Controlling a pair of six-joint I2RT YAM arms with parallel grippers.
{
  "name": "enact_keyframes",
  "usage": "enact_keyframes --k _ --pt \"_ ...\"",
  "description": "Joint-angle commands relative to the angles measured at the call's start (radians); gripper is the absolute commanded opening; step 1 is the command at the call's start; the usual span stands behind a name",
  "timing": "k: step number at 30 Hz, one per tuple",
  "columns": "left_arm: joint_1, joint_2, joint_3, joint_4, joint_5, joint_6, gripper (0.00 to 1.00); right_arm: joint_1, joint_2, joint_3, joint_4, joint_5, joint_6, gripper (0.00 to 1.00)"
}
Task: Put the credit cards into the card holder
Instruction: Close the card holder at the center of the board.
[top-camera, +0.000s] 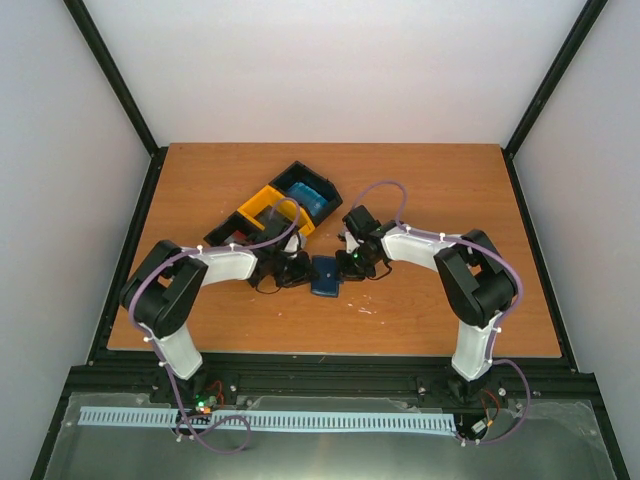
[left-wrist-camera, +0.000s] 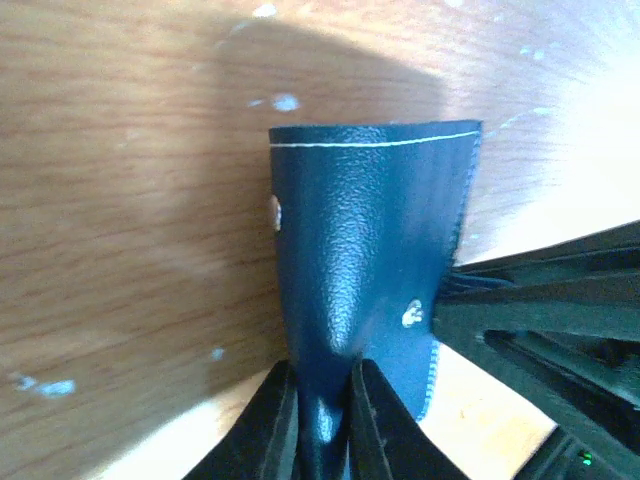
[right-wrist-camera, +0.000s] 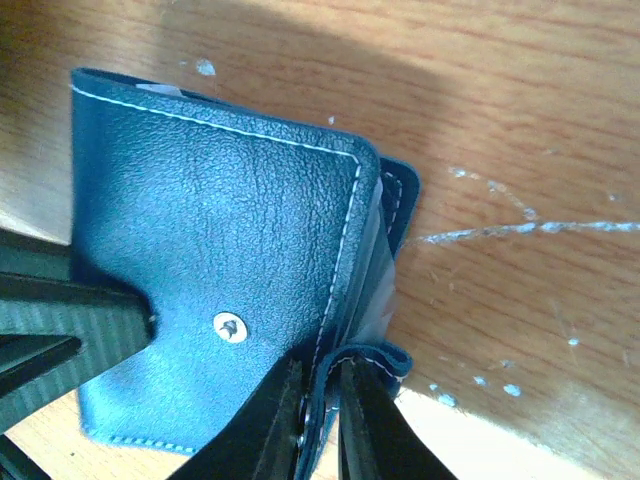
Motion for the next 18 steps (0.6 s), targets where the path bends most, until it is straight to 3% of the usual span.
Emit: enact_keyframes --k 1,3,10,18 --pt "-0.014 0.019 -0.007 0.021 0.018 0.023 0.05 0.013 0.023 -0.009 0.017 0.004 0.025 0.13" --pt "-0.014 0.018 -0.004 -0.003 -0.014 0.032 0.01 0.014 0.007 -0.009 0.004 0.05 0.048 0.13" --pt "-0.015 0.013 0.011 -0.088 -0.096 0.068 0.01 0.021 -0.068 0.002 -0.062 0.206 0.093 0.13" --pt "-0.015 0.026 0.027 -0.083 -0.081 0.075 0.01 0.063 -0.033 0.073 -0.078 0.159 0.039 0.13"
